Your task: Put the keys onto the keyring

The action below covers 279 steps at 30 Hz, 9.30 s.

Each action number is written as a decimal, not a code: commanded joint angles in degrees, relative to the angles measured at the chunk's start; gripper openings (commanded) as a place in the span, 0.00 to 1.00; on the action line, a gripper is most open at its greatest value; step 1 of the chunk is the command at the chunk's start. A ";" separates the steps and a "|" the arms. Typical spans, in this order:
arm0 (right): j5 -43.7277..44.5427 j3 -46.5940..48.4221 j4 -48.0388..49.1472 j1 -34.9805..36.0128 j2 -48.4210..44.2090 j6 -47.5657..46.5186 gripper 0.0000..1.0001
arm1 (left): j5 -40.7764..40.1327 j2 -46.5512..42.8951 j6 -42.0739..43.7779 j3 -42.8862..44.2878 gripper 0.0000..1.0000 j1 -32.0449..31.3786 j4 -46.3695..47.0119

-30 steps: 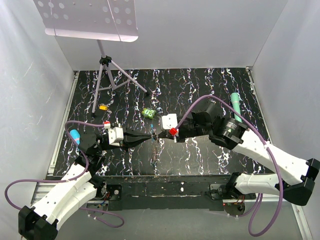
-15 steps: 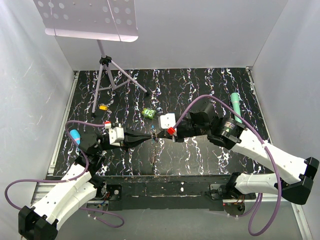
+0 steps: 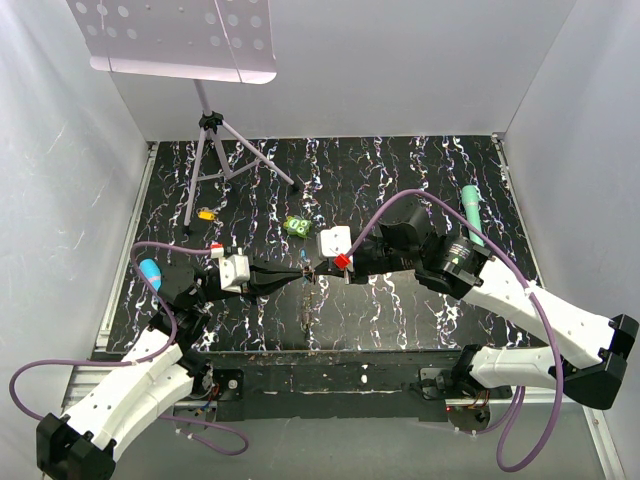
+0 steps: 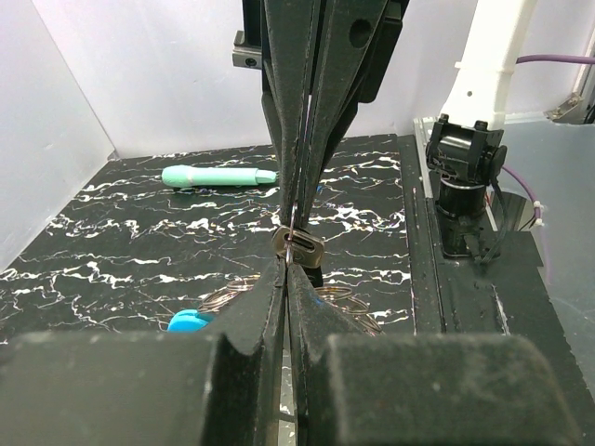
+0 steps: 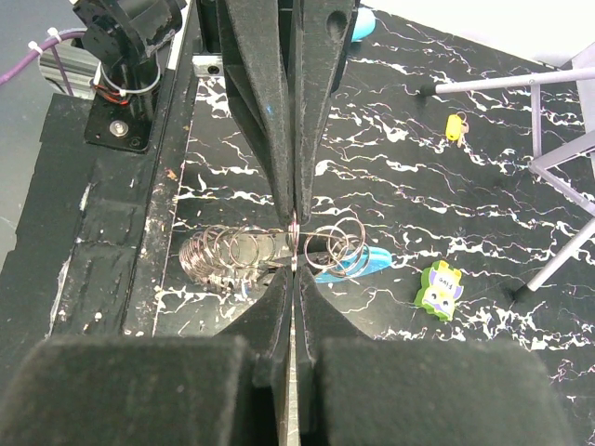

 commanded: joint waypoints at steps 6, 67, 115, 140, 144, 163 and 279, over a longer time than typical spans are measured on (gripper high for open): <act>-0.08 0.97 1.22 0.28 -1.03 0.29 0.01 | -1.13 -0.98 1.81 0.59 0.00 0.27 0.87; 1.59 0.89 1.66 0.28 -0.15 2.49 0.01 | -1.39 -0.81 0.14 0.41 0.00 0.27 1.22; 2.47 0.36 4.74 0.36 1.26 4.24 0.01 | 0.10 -0.02 -1.53 -0.12 0.00 0.27 4.29; 0.80 0.18 5.71 0.36 1.35 4.60 0.01 | 1.60 1.21 -2.06 0.15 0.00 0.27 4.38; 0.45 0.18 5.62 0.36 1.43 4.42 0.01 | 1.69 1.39 -1.88 0.23 0.00 0.19 4.03; -1.05 0.62 4.21 0.72 1.52 2.66 0.01 | 2.48 2.71 -1.27 1.46 0.00 0.36 1.57; -5.17 -3.94 4.38 -3.59 -1.28 4.33 0.01 | 0.54 0.95 -1.87 0.85 0.00 1.06 2.26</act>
